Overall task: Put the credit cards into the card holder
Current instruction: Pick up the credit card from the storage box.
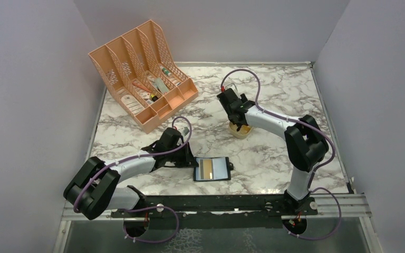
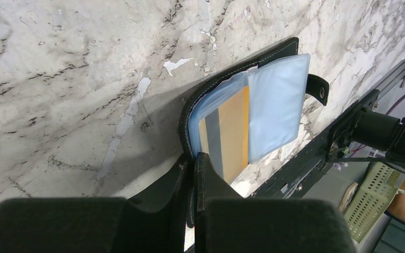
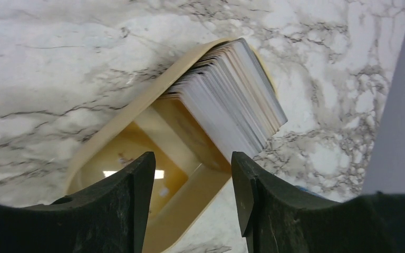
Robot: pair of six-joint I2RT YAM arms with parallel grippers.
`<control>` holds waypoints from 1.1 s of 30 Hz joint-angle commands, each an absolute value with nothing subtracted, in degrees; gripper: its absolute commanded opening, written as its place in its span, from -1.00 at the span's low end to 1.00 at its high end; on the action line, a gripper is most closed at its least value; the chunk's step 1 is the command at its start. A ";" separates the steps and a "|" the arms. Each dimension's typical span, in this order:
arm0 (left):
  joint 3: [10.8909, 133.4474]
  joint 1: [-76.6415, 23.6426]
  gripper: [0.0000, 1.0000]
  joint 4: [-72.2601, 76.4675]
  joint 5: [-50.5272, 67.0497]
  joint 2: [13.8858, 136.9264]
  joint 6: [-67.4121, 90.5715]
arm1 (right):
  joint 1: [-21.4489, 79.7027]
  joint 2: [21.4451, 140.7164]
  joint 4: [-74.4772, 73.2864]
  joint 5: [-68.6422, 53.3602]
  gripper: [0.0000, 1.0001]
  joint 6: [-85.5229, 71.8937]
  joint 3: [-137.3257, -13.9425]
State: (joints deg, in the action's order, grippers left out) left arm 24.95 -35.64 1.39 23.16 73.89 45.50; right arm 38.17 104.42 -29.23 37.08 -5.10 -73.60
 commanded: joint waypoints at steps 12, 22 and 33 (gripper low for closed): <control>24.53 -35.44 -0.97 2.16 24.64 71.43 45.83 | 35.35 108.91 -18.57 42.01 0.12 10.37 -72.94; 24.30 -35.46 -0.97 2.94 24.95 71.99 45.97 | 34.06 110.09 -17.10 42.86 0.05 11.65 -71.78; 23.81 -35.42 -0.97 3.24 24.84 71.97 46.14 | 33.91 110.16 -17.17 44.25 -0.05 12.40 -71.84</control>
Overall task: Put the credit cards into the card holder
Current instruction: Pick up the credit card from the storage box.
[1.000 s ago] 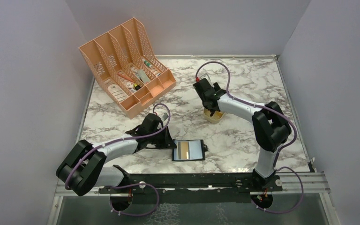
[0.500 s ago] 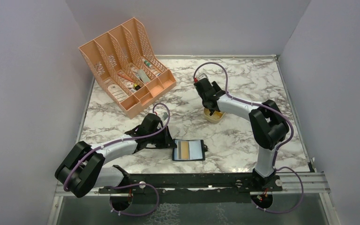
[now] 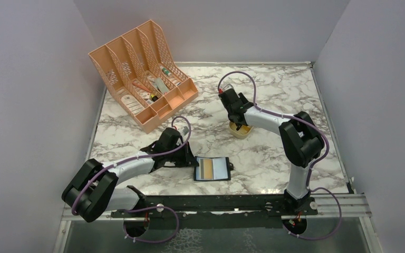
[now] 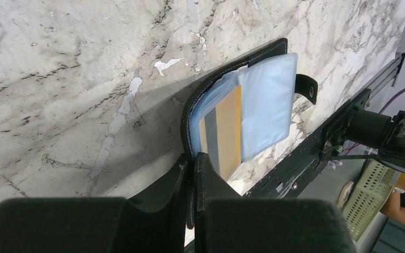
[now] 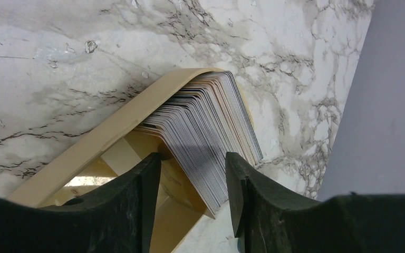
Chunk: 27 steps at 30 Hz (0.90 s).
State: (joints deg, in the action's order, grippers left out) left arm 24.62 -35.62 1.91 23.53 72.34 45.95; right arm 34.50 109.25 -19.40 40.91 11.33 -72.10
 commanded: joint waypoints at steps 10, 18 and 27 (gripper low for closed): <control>23.82 -35.44 -0.97 3.41 24.85 72.05 46.23 | 33.90 109.07 -17.78 44.74 -0.23 12.10 -72.48; 23.98 -35.43 -0.97 3.69 24.80 72.59 46.32 | 33.90 108.26 -18.36 44.65 -0.38 12.06 -72.96; 24.16 -35.49 -0.97 3.73 24.84 72.97 46.23 | 33.93 107.43 -19.34 44.30 -0.52 11.95 -73.97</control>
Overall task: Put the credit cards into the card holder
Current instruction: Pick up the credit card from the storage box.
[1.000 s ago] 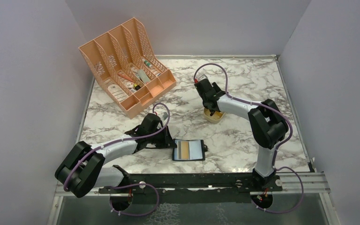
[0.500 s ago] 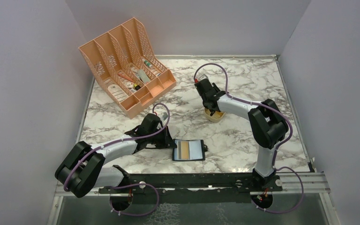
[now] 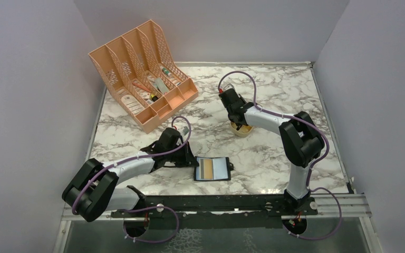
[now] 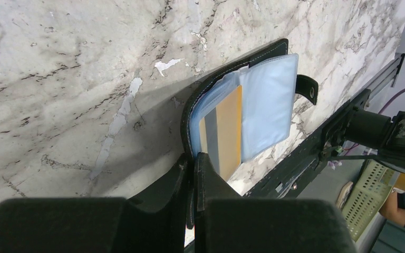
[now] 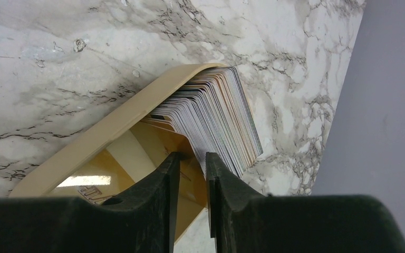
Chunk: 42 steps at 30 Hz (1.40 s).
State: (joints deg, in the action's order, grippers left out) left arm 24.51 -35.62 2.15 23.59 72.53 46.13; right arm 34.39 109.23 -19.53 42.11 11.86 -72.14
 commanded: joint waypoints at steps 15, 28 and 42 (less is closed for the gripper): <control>24.29 -35.44 -0.88 4.13 24.84 73.52 46.48 | 33.93 105.20 -24.21 43.34 -0.78 9.78 -76.31; 27.68 -35.45 -0.19 -2.50 20.52 69.42 46.48 | 34.10 96.81 -35.61 24.71 -0.98 0.80 -77.26; 33.48 -35.46 0.43 -7.17 19.30 62.99 50.30 | 34.17 77.82 -34.30 1.38 -0.98 -12.49 -70.34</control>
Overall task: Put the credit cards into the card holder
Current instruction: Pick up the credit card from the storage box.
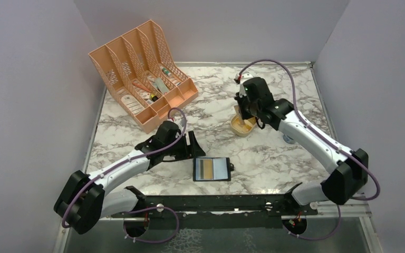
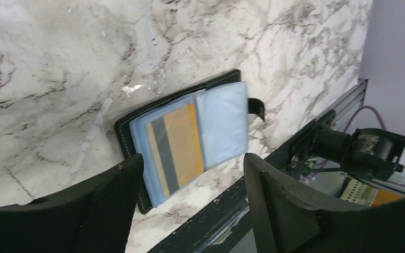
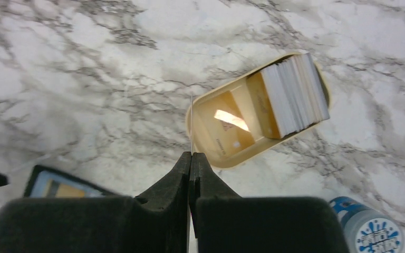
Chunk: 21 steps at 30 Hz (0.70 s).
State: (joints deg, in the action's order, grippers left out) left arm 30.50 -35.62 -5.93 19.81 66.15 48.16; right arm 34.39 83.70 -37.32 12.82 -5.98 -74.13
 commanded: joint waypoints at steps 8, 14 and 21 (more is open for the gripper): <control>35.80 -35.43 0.42 -3.75 22.23 56.16 54.05 | 34.19 63.97 -17.86 -17.37 -0.97 -26.25 -57.29; 34.75 -35.44 0.22 3.41 25.23 53.23 58.35 | 34.16 57.38 -5.90 -27.18 -0.98 -35.68 -49.18; 31.46 -35.43 -0.06 15.25 28.73 50.76 63.98 | 34.18 55.91 2.16 -35.07 -0.98 -44.48 -43.78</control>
